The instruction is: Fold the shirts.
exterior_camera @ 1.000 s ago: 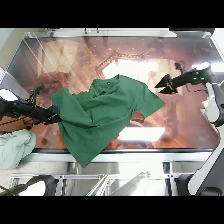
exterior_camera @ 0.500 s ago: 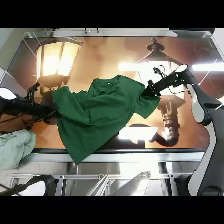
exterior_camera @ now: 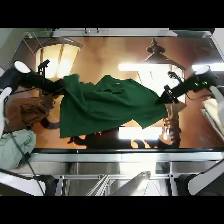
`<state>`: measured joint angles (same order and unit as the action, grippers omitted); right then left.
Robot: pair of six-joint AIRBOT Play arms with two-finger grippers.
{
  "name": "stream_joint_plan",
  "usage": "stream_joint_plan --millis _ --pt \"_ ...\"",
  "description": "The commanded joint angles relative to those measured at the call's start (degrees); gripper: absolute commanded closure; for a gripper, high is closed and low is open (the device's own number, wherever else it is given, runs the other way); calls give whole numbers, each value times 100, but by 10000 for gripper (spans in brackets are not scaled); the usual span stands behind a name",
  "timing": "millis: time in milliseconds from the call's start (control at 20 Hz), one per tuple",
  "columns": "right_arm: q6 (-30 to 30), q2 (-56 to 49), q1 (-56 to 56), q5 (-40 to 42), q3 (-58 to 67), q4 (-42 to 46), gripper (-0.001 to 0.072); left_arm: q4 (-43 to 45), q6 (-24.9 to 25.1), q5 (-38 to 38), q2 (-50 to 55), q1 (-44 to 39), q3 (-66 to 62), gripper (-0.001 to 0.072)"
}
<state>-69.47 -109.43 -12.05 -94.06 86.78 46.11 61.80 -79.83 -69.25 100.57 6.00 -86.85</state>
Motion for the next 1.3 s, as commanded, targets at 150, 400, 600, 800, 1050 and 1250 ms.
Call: stream_joint_plan --millis 150,400,600,800,1050,1250 --pt "249 2636 -481 1602 -3939 125 697 -2 -140 -1084 1770 -271 -2455 696" --pt "457 3261 -369 2081 -4221 -116 180 4 -190 -1672 1812 -162 -3250 4" --pt "337 3150 -750 2540 -3434 144 188 20 -48 -2221 785 267 -2153 9" --pt "634 2162 -1300 2433 -2955 -44 286 17 227 -2026 -566 697 251 9" --pt "1097 1075 -981 2267 -2951 -619 291 9 245 -898 -1471 831 2730 9" --pt "1193 946 -433 2199 -2949 -632 472 4 238 -313 -1587 831 3261 10"
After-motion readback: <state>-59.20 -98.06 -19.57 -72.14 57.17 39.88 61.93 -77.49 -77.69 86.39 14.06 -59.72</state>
